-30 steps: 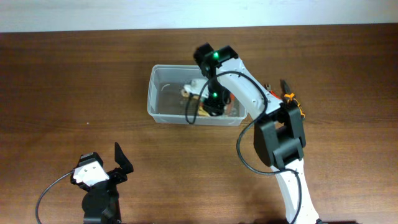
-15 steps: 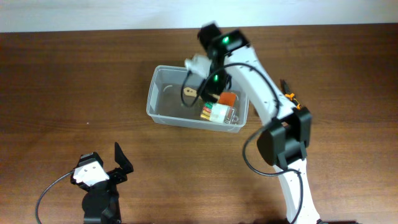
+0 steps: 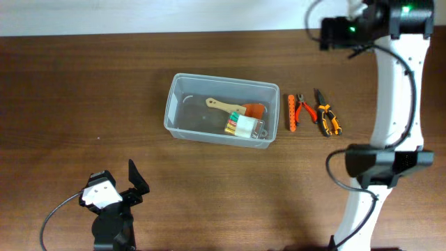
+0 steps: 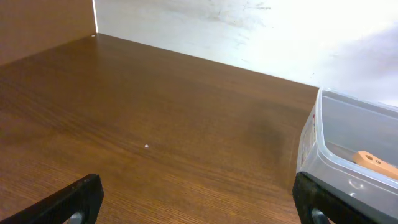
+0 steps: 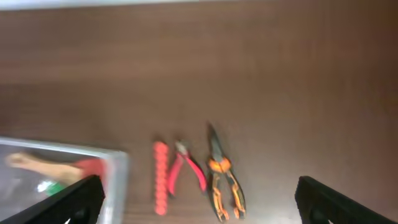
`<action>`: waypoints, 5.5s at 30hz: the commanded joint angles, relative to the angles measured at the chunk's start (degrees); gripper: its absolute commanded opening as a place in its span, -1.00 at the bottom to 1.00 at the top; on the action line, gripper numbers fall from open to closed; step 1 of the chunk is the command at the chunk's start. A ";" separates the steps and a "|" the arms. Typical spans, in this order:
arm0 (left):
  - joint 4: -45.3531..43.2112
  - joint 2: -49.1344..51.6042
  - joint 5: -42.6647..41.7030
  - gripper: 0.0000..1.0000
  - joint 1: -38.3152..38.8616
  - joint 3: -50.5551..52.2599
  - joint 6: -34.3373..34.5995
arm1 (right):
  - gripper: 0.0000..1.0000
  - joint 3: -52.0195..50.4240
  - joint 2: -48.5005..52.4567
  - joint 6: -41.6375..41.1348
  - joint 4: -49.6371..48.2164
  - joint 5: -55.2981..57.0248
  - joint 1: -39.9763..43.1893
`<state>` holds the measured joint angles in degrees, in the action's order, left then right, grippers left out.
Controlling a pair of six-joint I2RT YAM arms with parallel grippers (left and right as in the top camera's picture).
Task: Pack container
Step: 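Grasp the orange-black needle-nose pliers with the right gripper, then lower the pliers into the container and open the right gripper, then grasp the red-handled cutters with the right gripper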
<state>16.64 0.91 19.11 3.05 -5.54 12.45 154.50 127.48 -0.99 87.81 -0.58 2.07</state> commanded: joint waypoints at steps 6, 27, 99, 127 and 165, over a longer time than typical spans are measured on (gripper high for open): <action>0.07 -0.24 0.22 0.98 0.22 0.22 -0.50 | 0.85 -27.45 2.45 -3.54 -7.67 1.36 3.13; 0.07 -0.24 0.22 0.98 0.22 0.20 -0.50 | 0.47 -44.85 2.45 15.80 -11.08 1.01 10.23; 0.07 -0.24 0.22 0.98 0.22 0.22 -0.50 | -0.92 -30.86 7.98 48.76 -28.44 -12.35 -32.81; 0.07 -0.24 0.22 0.99 0.22 0.22 -0.50 | -0.29 -31.12 8.46 45.20 -20.26 -10.73 -33.29; 0.07 -0.24 0.22 0.99 0.22 0.22 -0.50 | 0.33 -44.70 3.78 6.78 -17.94 -1.77 3.56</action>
<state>16.67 0.91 19.11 3.05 -5.54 12.45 113.58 132.70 2.22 71.48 -2.37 6.11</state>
